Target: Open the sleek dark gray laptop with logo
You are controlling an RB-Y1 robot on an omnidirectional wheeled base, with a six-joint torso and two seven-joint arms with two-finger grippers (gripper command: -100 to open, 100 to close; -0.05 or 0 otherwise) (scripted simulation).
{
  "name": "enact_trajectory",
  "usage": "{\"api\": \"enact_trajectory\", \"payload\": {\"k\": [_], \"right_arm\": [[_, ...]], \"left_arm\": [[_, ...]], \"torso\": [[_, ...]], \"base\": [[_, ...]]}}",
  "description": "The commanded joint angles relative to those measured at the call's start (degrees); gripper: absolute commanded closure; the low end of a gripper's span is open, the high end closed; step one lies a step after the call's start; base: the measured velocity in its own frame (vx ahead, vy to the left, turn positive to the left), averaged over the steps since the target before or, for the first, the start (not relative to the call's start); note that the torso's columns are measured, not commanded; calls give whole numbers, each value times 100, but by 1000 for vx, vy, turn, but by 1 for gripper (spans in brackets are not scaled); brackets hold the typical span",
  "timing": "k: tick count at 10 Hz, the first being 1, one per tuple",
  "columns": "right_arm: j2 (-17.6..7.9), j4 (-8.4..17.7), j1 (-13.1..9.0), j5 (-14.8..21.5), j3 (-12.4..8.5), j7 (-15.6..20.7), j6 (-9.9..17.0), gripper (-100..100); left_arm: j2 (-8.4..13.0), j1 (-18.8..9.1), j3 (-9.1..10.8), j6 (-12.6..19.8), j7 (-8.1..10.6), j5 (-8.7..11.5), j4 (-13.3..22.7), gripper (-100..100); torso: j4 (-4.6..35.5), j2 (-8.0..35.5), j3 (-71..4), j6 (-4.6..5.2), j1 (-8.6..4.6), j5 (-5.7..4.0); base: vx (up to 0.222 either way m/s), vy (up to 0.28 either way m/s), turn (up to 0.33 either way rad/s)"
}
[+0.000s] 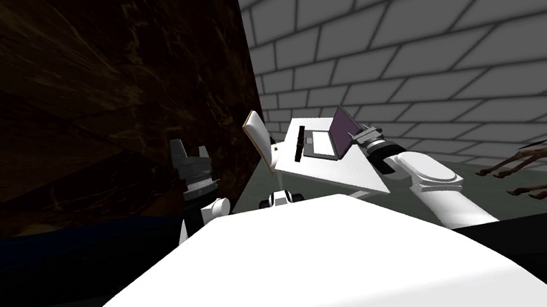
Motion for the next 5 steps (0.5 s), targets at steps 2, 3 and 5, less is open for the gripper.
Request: {"api": "enact_trajectory", "payload": {"k": [2,3,5], "right_arm": [[-248,-146,365,307,48,206,-16,100],[-387,-205,540,470,45,310,-12,100],[-375,-204,542,492,9,323,-34,100]], "left_arm": [[0,0,0,0,0,0,0,0],[0,0,0,0,0,0,0,0],[0,1,0,0,0,0,0,0]], "torso": [[5,0,-1,0,-27,-7],[9,7,3,9,-36,-8],[19,21,12,31,-27,4]], "base": [[80,111,-1],[95,141,-1],[91,111,-13]]}}
